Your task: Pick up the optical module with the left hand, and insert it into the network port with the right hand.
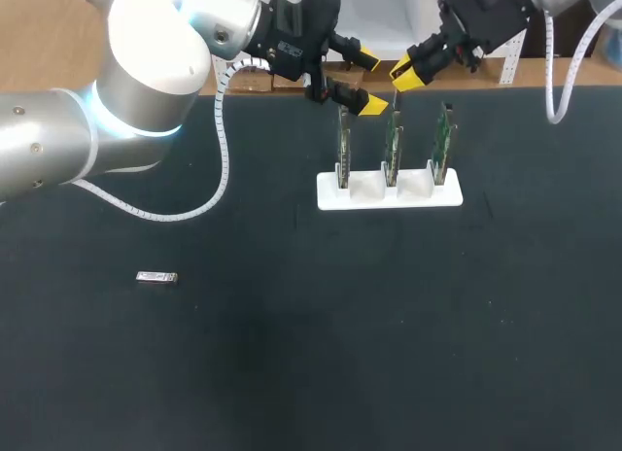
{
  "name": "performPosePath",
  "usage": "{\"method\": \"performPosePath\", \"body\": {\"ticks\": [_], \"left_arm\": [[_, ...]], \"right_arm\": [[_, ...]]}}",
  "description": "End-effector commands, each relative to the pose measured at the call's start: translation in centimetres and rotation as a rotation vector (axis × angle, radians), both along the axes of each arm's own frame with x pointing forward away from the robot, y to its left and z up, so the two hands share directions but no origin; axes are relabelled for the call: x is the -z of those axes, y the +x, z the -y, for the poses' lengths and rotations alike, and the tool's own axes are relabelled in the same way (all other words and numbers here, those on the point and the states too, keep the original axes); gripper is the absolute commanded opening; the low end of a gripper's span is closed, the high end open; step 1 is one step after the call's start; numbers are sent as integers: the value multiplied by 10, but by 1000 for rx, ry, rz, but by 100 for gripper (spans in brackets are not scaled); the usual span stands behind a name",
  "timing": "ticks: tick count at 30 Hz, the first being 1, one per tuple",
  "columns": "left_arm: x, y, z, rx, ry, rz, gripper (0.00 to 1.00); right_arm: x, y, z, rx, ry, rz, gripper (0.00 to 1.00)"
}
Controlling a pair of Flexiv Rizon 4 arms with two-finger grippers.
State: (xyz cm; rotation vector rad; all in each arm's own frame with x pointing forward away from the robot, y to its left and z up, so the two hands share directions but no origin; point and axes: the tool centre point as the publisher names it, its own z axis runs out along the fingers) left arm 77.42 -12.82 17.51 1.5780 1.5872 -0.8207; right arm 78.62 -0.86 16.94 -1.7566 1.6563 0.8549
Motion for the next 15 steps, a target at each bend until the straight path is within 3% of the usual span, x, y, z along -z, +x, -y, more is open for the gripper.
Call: {"method": "performPosePath", "body": {"ticks": [1, 15], "left_arm": [[-1, 1, 1, -1, 8, -4, 100], [-1, 1, 1, -1, 8, -4, 100]], "right_arm": [[4, -2, -1, 2, 0, -1, 0], [2, -6, -1, 5, 8, -5, 0]]}}
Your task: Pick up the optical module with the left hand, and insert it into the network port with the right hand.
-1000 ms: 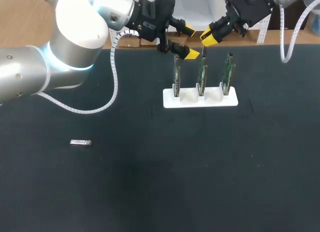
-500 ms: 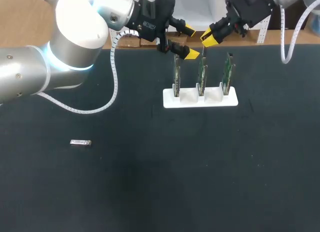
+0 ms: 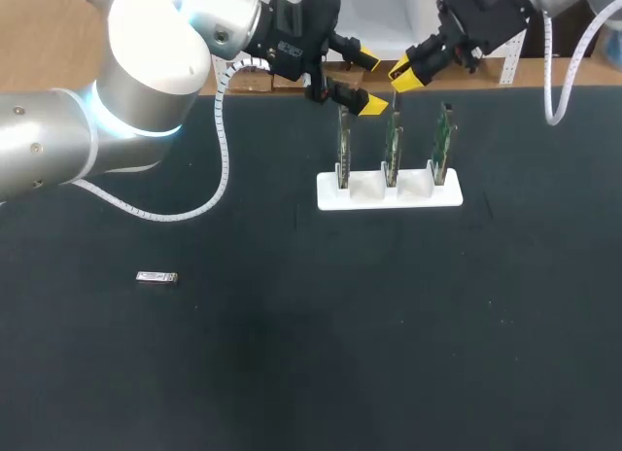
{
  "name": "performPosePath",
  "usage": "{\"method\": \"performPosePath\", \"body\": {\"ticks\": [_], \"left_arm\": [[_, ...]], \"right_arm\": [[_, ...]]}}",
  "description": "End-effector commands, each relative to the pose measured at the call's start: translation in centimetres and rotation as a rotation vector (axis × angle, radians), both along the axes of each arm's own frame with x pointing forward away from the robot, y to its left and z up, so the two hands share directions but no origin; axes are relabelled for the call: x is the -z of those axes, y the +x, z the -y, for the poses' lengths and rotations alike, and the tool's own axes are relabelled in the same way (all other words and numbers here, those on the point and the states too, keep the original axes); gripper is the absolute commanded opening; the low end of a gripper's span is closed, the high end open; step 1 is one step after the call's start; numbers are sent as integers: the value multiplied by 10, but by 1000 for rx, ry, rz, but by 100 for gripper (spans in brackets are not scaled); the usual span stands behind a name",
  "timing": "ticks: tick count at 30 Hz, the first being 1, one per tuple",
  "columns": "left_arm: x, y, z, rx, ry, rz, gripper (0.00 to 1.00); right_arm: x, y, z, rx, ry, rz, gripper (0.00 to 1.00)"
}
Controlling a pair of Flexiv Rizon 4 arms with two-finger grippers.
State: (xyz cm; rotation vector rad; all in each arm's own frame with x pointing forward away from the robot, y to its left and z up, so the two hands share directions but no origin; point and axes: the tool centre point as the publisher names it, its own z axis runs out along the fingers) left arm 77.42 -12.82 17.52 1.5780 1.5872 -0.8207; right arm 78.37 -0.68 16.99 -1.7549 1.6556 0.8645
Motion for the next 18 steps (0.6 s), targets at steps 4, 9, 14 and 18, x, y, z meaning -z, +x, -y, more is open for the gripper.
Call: {"method": "performPosePath", "body": {"ticks": [4, 9, 14, 18], "left_arm": [[-1, 1, 1, -1, 8, -4, 100], [-1, 1, 1, -1, 8, -4, 100], [-1, 1, 1, -1, 8, -4, 100], [-1, 1, 1, -1, 8, -4, 100]], "right_arm": [[3, -4, 1, 14, 5, 3, 0], [3, -5, 1, 19, 8, 3, 0], [2, -7, -1, 21, 13, 2, 0], [2, -7, -2, 24, 13, 3, 0]]}}
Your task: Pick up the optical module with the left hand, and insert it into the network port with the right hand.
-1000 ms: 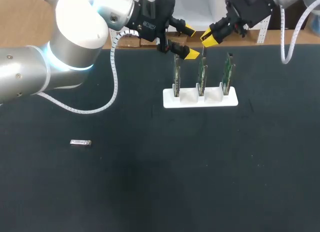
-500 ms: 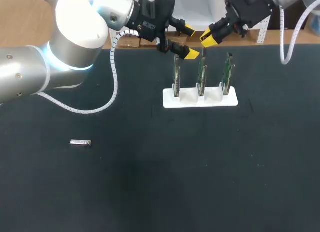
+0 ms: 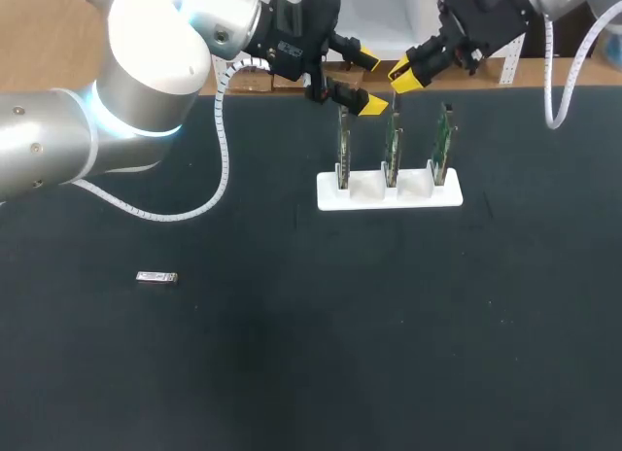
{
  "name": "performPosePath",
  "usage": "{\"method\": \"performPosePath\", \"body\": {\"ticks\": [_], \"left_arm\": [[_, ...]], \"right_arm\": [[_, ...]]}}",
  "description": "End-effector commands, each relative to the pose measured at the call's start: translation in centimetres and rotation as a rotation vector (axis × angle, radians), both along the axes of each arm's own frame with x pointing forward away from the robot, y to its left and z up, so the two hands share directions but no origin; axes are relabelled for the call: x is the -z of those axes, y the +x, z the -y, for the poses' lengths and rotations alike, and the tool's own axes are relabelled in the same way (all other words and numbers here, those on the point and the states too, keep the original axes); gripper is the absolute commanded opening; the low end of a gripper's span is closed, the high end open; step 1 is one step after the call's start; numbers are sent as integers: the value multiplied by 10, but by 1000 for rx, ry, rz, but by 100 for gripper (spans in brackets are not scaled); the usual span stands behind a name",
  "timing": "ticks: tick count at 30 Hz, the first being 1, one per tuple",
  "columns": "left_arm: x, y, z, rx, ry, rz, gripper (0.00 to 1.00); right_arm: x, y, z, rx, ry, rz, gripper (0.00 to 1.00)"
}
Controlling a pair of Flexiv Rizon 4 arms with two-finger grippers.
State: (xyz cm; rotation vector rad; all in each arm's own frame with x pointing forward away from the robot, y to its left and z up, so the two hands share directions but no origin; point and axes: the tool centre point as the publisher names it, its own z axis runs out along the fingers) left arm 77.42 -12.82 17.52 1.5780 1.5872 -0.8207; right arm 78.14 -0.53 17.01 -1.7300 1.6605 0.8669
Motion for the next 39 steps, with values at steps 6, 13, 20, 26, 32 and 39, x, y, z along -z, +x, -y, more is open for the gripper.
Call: {"method": "performPosePath", "body": {"ticks": [6, 13, 20, 26, 32, 39], "left_arm": [[-1, 1, 1, -1, 8, -4, 100], [-1, 1, 1, -1, 8, -4, 100], [-1, 1, 1, -1, 8, -4, 100], [-1, 1, 1, -1, 8, -4, 100], [-1, 1, 1, -1, 8, -4, 100], [-1, 1, 1, -1, 8, -4, 100]], "right_arm": [[0, -5, -1, 15, 6, 7, 0], [-1, -6, -2, 16, 13, 8, 0], [-1, -3, -1, 19, 8, 11, 0], [-3, -1, 0, 25, 8, 16, 0], [-2, -1, 1, 26, 6, 17, 0], [0, 0, 2, 30, 1, 14, 0]]}}
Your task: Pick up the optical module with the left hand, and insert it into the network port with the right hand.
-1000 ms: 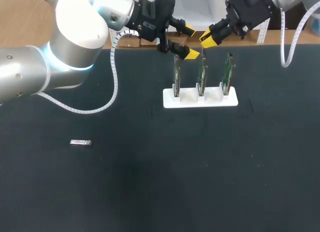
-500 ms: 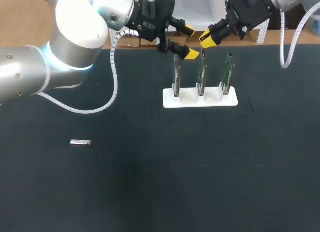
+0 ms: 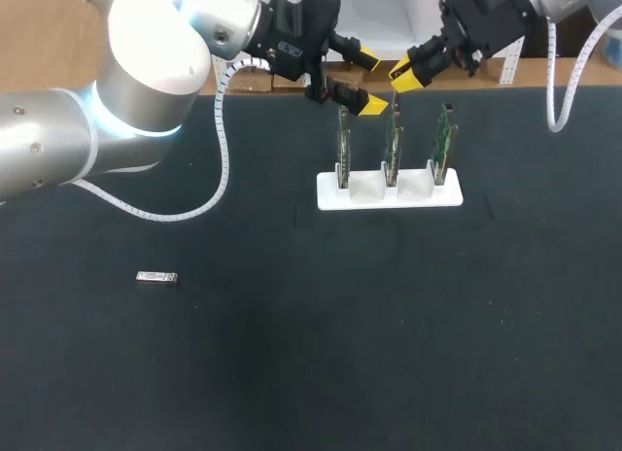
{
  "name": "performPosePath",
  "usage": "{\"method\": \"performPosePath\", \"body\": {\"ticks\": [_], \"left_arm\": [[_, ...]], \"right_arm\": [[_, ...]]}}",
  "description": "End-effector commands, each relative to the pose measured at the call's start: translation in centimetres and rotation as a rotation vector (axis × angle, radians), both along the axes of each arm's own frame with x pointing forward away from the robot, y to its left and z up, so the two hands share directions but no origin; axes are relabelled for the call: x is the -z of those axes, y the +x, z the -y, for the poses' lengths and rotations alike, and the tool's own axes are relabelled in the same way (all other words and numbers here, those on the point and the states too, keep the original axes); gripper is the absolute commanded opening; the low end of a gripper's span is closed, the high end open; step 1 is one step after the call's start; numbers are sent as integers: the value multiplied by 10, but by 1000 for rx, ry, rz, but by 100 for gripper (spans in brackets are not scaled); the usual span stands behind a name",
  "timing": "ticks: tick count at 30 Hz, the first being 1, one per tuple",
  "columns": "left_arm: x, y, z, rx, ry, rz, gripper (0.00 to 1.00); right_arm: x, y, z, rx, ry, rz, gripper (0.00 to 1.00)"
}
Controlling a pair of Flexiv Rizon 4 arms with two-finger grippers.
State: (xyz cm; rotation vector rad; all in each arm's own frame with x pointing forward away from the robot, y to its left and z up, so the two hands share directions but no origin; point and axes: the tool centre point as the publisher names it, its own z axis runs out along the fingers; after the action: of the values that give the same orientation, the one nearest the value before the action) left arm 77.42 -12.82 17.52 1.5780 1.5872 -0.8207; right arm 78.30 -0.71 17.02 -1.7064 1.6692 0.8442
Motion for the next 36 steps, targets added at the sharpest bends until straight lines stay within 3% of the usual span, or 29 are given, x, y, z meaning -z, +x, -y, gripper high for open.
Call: {"method": "performPosePath", "body": {"ticks": [1, 36], "left_arm": [[-1, 1, 1, -1, 8, -4, 100], [-1, 1, 1, -1, 8, -4, 100]], "right_arm": [[1, -2, 1, 6, -2, 2, 0], [0, 1, 2, 5, -3, 0, 0]]}}
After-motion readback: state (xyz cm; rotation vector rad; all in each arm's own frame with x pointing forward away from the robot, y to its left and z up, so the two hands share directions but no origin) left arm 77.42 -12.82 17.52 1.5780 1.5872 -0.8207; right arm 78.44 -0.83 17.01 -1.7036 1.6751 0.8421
